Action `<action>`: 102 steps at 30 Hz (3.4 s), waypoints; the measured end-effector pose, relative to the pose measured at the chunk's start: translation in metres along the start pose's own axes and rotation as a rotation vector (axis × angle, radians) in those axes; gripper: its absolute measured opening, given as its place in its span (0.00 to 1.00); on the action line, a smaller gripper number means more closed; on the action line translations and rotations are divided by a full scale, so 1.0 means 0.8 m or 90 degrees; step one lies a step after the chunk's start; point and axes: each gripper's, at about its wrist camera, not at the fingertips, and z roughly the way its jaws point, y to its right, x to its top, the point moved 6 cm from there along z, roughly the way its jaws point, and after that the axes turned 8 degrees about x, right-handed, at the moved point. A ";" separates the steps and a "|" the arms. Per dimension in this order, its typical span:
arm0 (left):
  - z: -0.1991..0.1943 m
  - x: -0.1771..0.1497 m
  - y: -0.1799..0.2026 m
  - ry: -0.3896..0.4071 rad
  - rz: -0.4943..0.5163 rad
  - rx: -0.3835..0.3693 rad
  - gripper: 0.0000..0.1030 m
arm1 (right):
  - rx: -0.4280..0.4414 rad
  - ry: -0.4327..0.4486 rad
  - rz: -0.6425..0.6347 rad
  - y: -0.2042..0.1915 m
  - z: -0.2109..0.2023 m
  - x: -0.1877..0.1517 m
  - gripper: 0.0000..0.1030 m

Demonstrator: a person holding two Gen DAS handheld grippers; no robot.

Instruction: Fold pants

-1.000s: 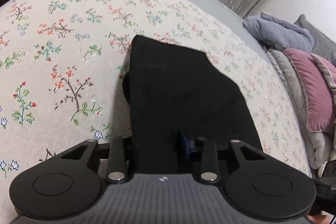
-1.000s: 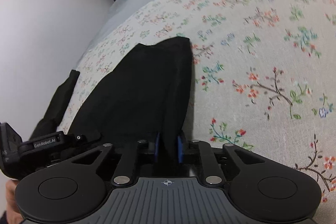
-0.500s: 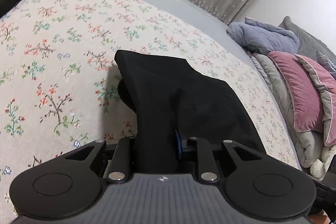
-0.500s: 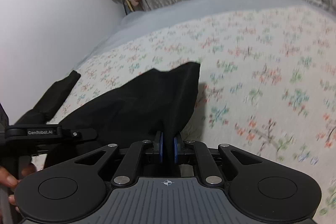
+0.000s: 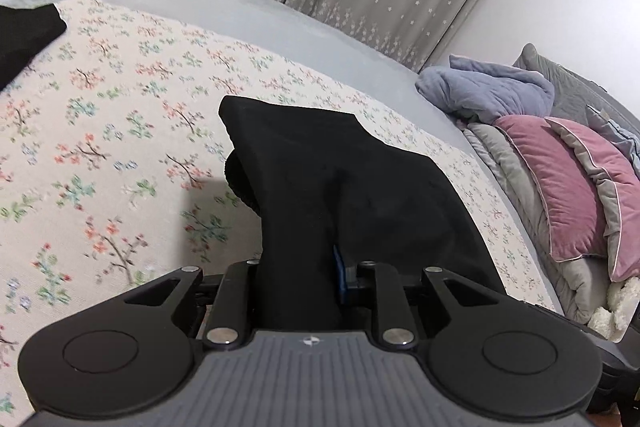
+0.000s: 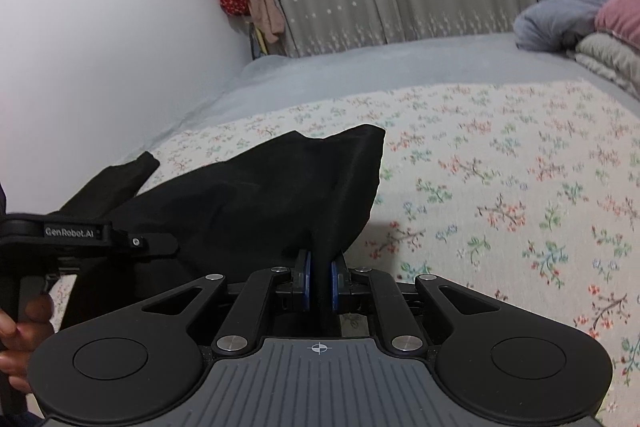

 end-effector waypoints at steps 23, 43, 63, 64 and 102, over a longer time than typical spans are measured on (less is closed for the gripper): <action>-0.038 0.013 -0.076 0.000 -0.028 0.001 0.36 | 0.005 -0.018 -0.036 -0.108 0.034 -0.034 0.10; 0.159 0.005 0.145 -0.040 0.050 -0.030 0.39 | -0.145 -0.021 -0.029 0.110 0.017 0.044 0.10; 0.134 -0.006 0.122 -0.021 0.074 0.110 0.74 | -0.186 -0.106 0.059 0.187 0.043 0.020 0.37; 0.130 -0.005 0.121 -0.013 0.080 0.112 0.75 | -0.183 -0.098 0.055 0.183 0.040 0.023 0.37; -0.109 -0.141 0.136 0.118 0.157 0.174 1.00 | -0.123 0.005 -0.034 0.009 -0.156 -0.079 0.84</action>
